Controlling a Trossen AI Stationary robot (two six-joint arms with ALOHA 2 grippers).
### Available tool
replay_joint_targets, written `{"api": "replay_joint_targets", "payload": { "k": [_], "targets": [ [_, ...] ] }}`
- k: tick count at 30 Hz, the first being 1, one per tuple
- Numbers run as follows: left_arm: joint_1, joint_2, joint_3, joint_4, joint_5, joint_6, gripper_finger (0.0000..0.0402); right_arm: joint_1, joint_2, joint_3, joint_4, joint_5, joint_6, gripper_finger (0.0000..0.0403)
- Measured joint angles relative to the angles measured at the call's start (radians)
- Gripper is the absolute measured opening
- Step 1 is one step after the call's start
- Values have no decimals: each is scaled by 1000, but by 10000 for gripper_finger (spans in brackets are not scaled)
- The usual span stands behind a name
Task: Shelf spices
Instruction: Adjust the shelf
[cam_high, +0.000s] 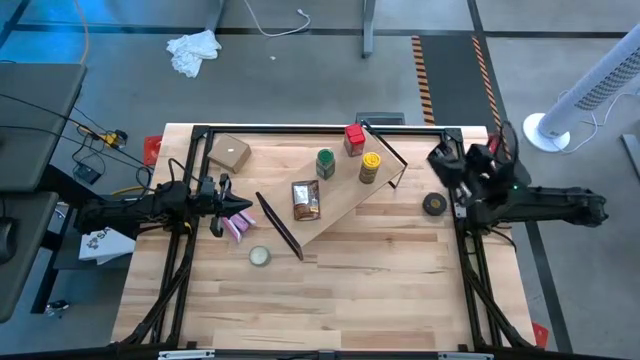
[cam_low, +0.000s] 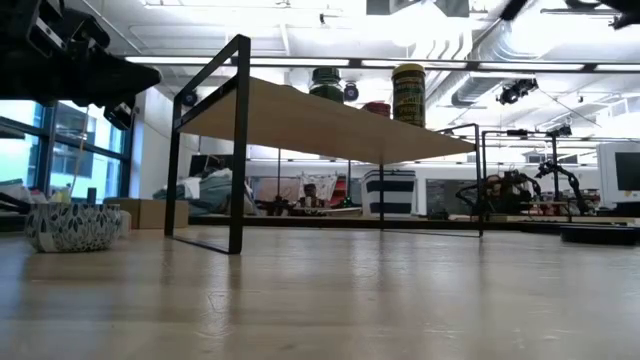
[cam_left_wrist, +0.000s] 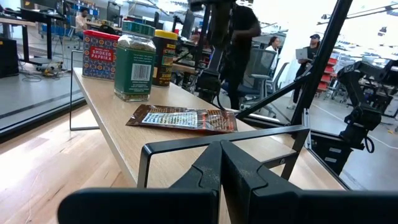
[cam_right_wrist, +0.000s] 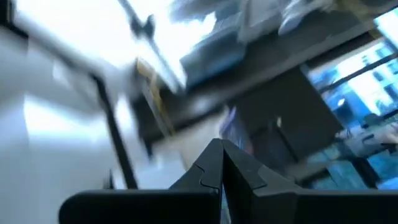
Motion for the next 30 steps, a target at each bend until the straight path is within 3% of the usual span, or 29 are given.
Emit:
{"api": "replay_joint_targets", "payload": {
  "k": [3,6,8,14,17,20,24,27,30],
  "targets": [
    [0,0,0,0,0,0,1,-10,15,120,-327,-112,-61,0],
    [0,0,0,0,0,0,1,-19,41,219,-616,-122,-47,0],
    [0,0,0,0,0,0,1,-19,53,258,-694,-121,-46,0],
    [0,0,0,6,-8,0,1,-55,58,327,-748,-2,79,0],
    [0,0,0,62,-110,5,1,-77,58,347,-752,59,140,0],
    [0,0,0,222,-210,-145,1,-98,64,361,-750,89,176,0],
    [0,7,1,407,-257,-326,1,-104,80,370,-739,170,235,0],
    [-5,31,51,393,-147,-500,1,-104,101,370,-708,236,247,0],
    [-42,110,197,208,-8,-576,1,-104,129,370,-682,259,278,0]
  ]
}}
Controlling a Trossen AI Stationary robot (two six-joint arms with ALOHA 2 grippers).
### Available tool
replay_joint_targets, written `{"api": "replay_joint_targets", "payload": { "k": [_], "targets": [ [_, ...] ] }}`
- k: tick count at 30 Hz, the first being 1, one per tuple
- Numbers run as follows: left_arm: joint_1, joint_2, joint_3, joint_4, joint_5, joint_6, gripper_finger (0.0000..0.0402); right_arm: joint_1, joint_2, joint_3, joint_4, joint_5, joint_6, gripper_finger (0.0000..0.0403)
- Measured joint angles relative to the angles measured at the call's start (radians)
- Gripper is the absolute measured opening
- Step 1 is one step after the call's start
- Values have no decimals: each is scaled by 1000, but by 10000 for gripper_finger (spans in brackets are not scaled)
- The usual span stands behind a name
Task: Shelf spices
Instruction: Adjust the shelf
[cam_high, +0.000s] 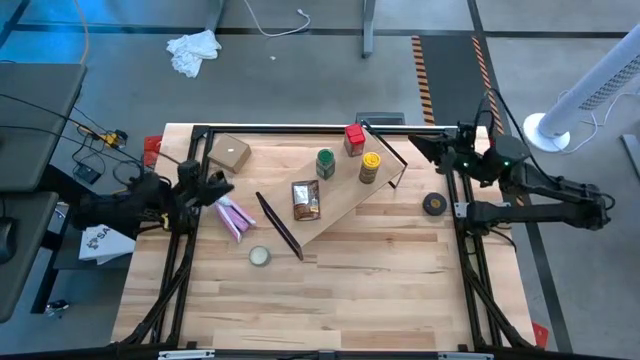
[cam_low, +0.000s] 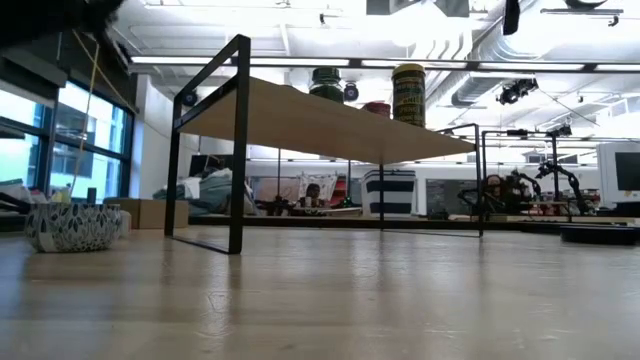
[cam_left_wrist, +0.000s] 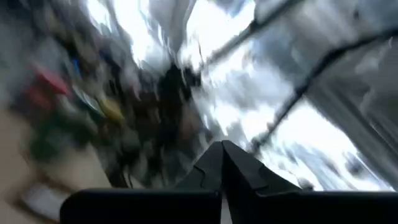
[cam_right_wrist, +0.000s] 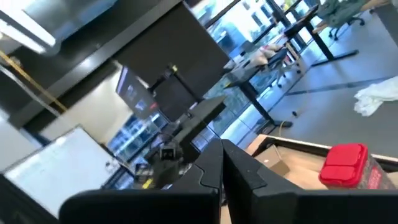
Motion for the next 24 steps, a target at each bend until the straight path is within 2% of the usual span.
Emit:
{"api": "replay_joint_targets", "payload": {
  "k": [4,6,8,10,12,17,20,22,24],
  "targets": [
    [-72,207,275,-444,37,147,1,0,45,0,-58,-36,95,0],
    [-116,342,367,-636,42,180,1,0,64,0,-115,-72,126,0],
    [-171,474,415,-714,39,182,1,1,73,-2,-151,-100,123,0],
    [-232,579,429,-719,4,141,0,1,71,-1,-154,-113,98,0],
    [-297,660,428,-717,-97,58,0,1,57,-1,-163,-113,63,0],
    [-476,773,423,-768,-534,-276,0,1,-15,-1,-206,-114,-12,0],
    [-548,810,423,-797,-752,-450,0,1,-61,-1,-241,-104,-36,0],
    [-565,832,423,-802,-843,-489,0,1,-84,-1,-247,-102,-53,0],
    [-561,850,423,-808,-874,-490,0,1,-97,-1,-249,-100,-68,0]
  ]
}}
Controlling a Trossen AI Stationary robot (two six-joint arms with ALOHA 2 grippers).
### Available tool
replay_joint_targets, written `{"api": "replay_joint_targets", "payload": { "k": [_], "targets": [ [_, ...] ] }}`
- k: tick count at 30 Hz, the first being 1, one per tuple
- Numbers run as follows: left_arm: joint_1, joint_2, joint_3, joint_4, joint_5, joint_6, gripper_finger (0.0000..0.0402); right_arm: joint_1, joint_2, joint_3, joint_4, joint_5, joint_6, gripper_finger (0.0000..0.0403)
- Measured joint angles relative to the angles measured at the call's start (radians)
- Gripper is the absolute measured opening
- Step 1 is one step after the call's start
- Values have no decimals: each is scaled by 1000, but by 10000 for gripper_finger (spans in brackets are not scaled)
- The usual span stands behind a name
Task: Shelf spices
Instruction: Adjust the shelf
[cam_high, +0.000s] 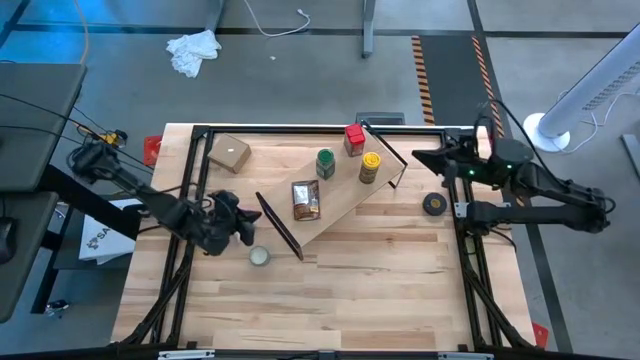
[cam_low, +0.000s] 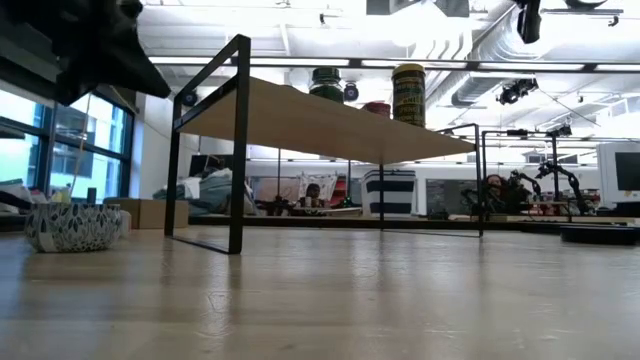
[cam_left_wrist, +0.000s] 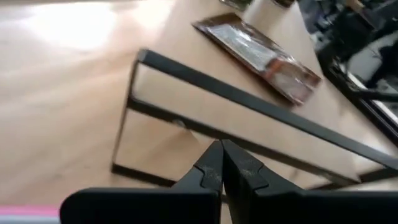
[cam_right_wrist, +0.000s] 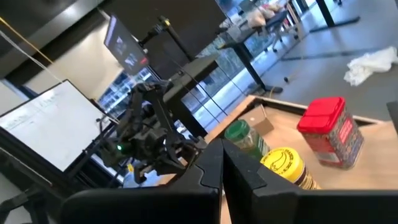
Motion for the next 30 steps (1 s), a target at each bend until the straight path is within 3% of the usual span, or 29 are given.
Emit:
{"api": "replay_joint_targets", "payload": {
  "k": [9,22,30],
  "targets": [
    [85,28,0,-94,-129,-43,0,0,-2,0,-1,5,-58,0],
    [126,28,0,-18,-117,33,0,0,0,0,17,41,-140,0],
    [232,16,-29,-26,-129,70,0,0,0,0,56,47,-178,0]
  ]
}}
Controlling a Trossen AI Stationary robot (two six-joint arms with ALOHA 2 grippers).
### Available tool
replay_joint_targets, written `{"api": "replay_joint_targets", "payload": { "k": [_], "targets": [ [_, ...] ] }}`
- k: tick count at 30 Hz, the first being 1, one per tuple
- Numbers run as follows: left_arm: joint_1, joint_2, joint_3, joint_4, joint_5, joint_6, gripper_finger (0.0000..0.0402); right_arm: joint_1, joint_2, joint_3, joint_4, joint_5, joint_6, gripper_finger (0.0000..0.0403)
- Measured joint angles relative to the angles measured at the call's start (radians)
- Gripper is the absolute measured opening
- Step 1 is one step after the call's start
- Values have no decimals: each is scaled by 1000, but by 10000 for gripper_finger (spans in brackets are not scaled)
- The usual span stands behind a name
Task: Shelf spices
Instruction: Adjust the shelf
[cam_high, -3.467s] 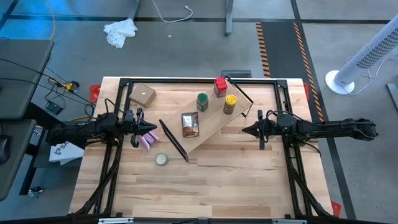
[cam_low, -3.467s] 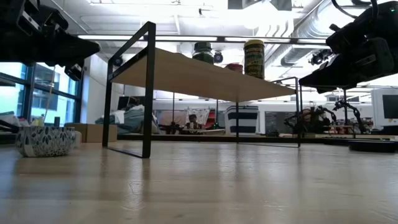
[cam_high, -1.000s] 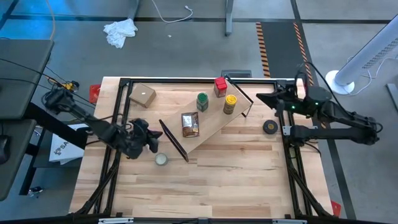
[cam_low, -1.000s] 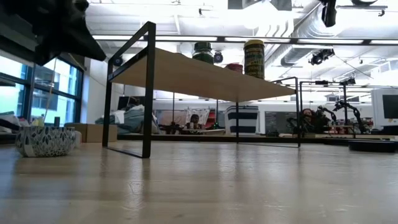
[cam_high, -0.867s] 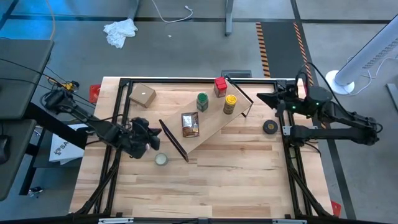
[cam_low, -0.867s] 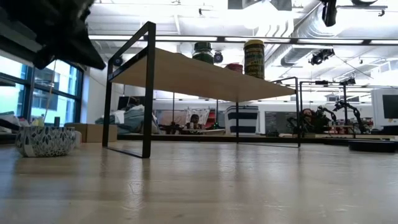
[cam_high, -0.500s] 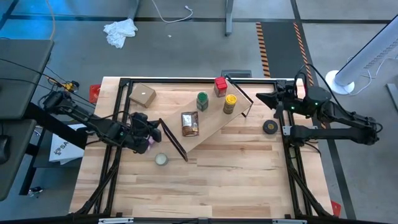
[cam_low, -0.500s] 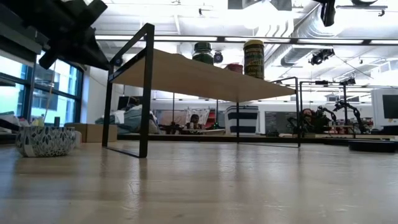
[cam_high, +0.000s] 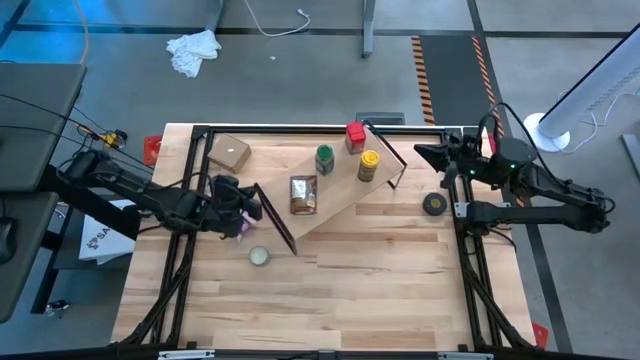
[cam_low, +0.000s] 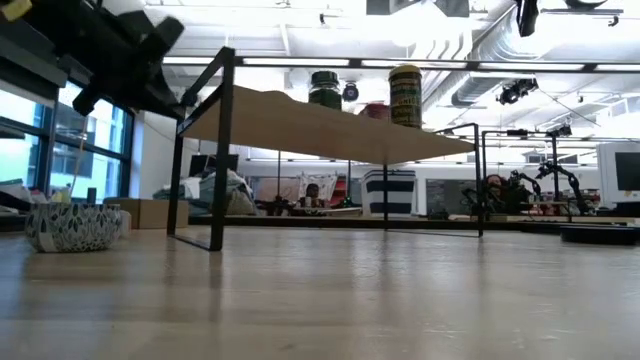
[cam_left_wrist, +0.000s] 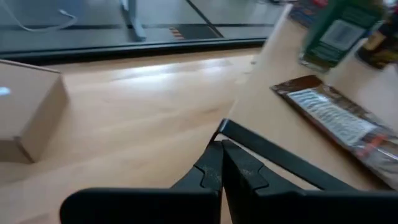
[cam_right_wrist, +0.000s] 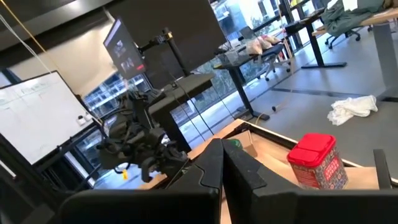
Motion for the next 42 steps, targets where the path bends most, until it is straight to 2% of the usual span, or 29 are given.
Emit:
{"api": "replay_joint_targets", "payload": {
  "k": [6,10,15,19,22,24,28,32,36,42],
  "targets": [
    [130,-22,0,-2,4,126,0,0,2,0,-19,-11,24,0],
    [228,-48,0,1,3,241,0,1,14,0,-146,28,66,0],
    [339,-88,0,8,12,367,0,1,55,0,-315,198,204,0],
    [404,-114,0,38,41,464,0,0,105,-8,-548,442,530,0],
    [440,-125,0,106,93,541,0,-7,125,-61,-572,506,699,0],
    [456,-125,0,162,135,602,0,-22,133,-115,-506,465,744,0],
    [485,-124,0,225,237,712,0,-70,133,-241,-249,283,731,0],
    [497,-139,0,196,314,751,0,-108,133,-281,-166,270,728,0],
    [497,-180,5,125,348,751,0,-160,132,-282,-159,205,697,0],
    [497,-282,71,-135,346,658,0,-201,132,-282,-137,158,679,0]
  ]
}}
